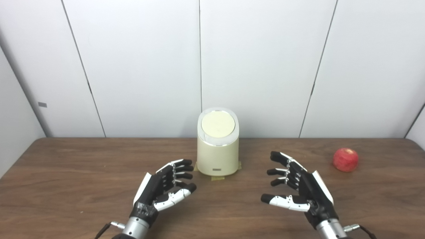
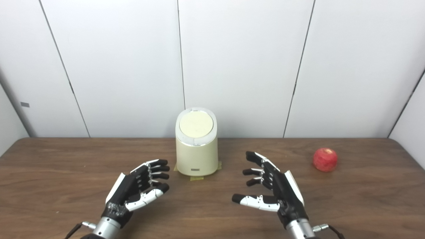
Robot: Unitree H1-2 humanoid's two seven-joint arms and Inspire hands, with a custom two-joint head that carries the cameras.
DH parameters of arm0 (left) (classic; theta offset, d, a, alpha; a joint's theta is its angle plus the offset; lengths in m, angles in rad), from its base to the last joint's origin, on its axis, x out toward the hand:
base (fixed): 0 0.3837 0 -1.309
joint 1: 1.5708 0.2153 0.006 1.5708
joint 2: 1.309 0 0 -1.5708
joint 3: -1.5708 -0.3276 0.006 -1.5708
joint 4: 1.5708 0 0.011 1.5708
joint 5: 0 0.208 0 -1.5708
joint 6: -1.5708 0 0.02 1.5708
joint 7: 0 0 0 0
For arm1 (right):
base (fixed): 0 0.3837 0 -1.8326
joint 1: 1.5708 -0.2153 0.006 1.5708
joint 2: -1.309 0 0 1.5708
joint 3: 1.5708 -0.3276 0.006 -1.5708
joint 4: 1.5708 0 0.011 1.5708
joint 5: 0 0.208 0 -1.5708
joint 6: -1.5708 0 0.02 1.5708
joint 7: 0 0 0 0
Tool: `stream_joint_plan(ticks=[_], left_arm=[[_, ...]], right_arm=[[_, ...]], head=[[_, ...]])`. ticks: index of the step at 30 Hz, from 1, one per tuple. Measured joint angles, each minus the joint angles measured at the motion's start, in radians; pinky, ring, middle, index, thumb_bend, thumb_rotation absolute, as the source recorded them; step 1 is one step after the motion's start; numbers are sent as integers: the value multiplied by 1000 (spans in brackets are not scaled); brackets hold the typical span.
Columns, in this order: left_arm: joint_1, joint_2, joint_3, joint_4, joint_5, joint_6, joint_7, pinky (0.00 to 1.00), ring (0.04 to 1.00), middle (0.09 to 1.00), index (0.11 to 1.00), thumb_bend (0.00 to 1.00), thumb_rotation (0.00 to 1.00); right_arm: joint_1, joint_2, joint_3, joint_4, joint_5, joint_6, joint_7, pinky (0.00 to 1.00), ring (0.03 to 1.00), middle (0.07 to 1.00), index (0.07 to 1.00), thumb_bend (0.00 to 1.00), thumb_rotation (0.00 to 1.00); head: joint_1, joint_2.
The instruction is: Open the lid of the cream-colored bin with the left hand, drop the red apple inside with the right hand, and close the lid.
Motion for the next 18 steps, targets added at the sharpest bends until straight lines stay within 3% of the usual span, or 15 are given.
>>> stream_joint_plan(ticks=[18], left_arm=[[-4, -1, -2, 5, 22, -1, 9, 593, 703, 751, 772, 695, 252]], right_arm=[[0, 0, 0, 0, -1, 0, 0, 553, 699, 851, 813, 815, 215]], head=[[5, -9]])
